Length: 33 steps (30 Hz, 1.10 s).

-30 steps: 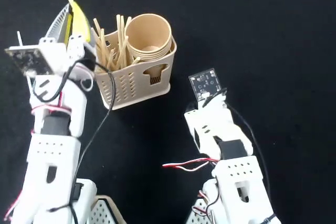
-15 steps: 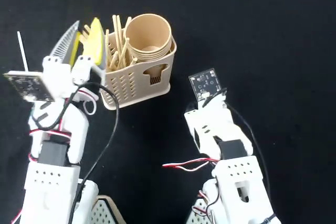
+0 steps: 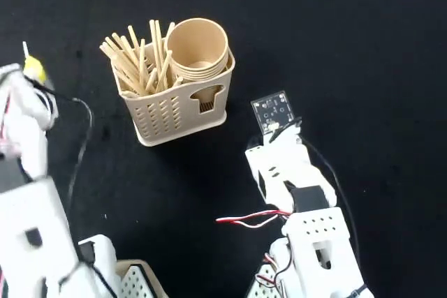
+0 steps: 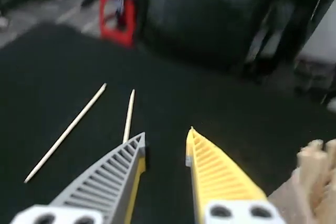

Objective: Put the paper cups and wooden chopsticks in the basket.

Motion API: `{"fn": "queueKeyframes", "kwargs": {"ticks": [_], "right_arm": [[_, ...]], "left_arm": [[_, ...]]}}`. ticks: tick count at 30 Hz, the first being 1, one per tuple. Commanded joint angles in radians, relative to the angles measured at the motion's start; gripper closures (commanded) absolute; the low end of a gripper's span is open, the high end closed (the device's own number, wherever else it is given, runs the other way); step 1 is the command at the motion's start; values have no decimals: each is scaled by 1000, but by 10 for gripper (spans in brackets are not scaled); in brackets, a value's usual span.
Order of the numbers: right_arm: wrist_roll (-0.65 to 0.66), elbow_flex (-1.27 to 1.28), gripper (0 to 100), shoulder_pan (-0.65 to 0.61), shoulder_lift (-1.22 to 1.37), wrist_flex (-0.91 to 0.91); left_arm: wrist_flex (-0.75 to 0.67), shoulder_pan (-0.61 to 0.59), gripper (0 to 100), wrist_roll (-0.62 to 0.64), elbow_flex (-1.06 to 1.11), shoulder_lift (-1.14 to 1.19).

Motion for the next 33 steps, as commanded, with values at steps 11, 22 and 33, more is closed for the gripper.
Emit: {"fn": "queueKeyframes", "kwargs": {"ticks": [11,22,33], "right_arm": [[9,-7,984,5,-15,-18],[9,-7,984,3,-15,-18],[9,-7,984,2,-15,-18]], "left_arm": [[173,-133,866,-86,-677,1122],[525,-166,866,-87,-1391,1686],[577,-150,866,-186,-1839,1930]]}}
